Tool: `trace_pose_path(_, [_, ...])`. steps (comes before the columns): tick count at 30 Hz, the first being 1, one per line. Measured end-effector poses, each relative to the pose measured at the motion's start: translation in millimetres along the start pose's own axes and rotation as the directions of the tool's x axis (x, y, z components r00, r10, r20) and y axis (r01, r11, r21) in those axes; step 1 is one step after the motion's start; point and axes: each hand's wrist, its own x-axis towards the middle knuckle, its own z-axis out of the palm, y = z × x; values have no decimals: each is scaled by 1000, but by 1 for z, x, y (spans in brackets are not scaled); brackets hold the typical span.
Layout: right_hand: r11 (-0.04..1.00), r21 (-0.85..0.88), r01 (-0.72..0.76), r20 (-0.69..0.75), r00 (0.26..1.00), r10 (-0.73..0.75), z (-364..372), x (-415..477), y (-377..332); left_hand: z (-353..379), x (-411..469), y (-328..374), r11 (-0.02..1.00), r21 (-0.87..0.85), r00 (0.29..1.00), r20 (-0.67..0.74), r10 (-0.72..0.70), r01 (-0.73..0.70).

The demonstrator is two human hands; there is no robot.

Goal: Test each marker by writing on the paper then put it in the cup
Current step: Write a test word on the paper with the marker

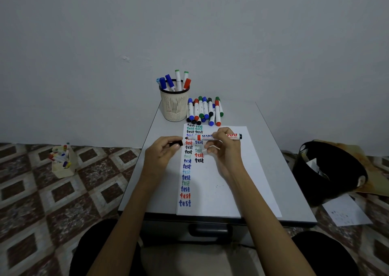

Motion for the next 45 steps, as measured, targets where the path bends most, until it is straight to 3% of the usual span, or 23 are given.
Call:
trace_pose_path(7, [997,-72,12,65,998,-8,-2,1,5,0,-1,4,997,-68,999,17,-47,48])
trace_pose_path(11, [988,-156,-6,170,985,33,0,-1,9,0,-1,6,990,-114,997,9,-81,82])
trace_pose_path(16, [976,-207,69,65,996,-57,-5,2,6,1,1,7,940,-298,980,-55,-192,167])
trace_pose_path(20, [913,-393,114,58,993,-99,-9,4,9,1,0,5,902,-375,962,-81,-262,214])
trace_pose_path(25, [913,-389,121,192,980,-48,-15,9,16,-1,-2,6,916,-346,968,-75,-241,202])
trace_pose_path(39, [881,-438,179,173,978,-112,-15,7,14,-1,-1,9,975,-196,988,-90,-122,103])
trace_pose_path(43, [751,-546,372,235,928,-289,-6,9,21,-1,2,6,973,-205,973,-182,-141,103])
trace_pose_path(44, [656,-621,429,278,903,-327,-5,11,22,-2,2,4,970,-218,969,-199,-147,103])
trace_pose_path(45, [492,-714,497,346,862,-369,-5,15,22,-2,2,3,969,-224,966,-210,-150,102])
